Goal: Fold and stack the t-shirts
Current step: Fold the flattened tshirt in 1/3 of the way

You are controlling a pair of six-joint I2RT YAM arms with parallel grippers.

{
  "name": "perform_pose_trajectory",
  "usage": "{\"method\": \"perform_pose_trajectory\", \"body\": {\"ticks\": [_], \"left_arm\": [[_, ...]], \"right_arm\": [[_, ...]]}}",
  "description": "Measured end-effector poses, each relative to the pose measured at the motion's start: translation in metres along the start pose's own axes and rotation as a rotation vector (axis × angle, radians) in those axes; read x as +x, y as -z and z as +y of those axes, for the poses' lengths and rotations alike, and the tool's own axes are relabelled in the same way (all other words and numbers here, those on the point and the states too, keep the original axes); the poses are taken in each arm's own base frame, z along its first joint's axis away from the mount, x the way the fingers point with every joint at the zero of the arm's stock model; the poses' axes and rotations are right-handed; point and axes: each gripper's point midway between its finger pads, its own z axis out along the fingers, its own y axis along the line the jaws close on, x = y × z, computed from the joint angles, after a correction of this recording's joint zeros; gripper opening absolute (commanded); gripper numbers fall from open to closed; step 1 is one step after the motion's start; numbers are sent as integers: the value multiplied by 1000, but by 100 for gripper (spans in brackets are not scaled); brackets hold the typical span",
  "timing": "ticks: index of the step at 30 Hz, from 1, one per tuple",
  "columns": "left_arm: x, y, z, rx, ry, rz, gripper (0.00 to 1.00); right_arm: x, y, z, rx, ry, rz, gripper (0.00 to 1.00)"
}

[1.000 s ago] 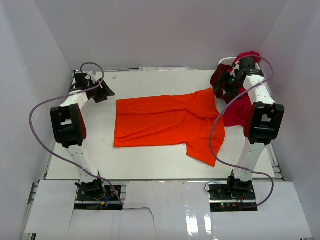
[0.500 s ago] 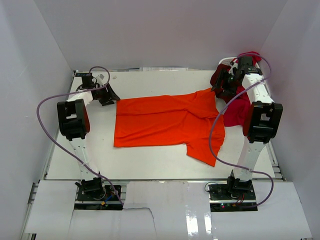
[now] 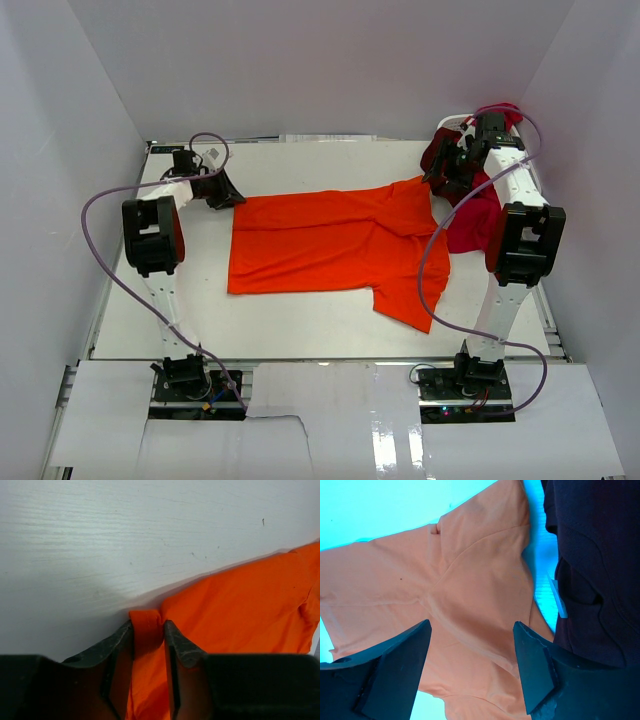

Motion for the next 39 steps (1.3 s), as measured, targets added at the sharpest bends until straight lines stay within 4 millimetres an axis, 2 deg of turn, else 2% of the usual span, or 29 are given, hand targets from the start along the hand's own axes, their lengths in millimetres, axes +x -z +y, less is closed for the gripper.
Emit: {"method": "perform_pose_trajectory", "body": {"ticks": [1, 3, 4, 7, 12, 20, 27, 39], "left_arm": [[0, -1, 1, -1, 4, 2, 33], [-2, -3, 4, -12, 10, 2, 27], [-2, -4, 5, -17, 14, 3, 18], [-7, -5, 8, -42, 19, 0, 7], [-14, -5, 12, -95, 7, -19, 5], [-27, 6, 33, -156, 18, -56, 5], [-36, 18, 52, -200, 27, -79, 5], [-42, 28, 68, -238, 41, -95, 5]], "right_arm": [[0, 0, 0, 0, 0, 0, 73], [0, 0, 0, 0, 0, 0, 73], [0, 0, 0, 0, 1, 0, 73], [0, 0, 0, -2, 1, -1, 73], [-1, -8, 1, -25, 2, 2, 73], [3, -49, 4, -82, -3, 31, 75], [-6, -86, 20, -149, 12, 8, 75], [-29, -127, 59, -254, 74, -120, 73]]}}
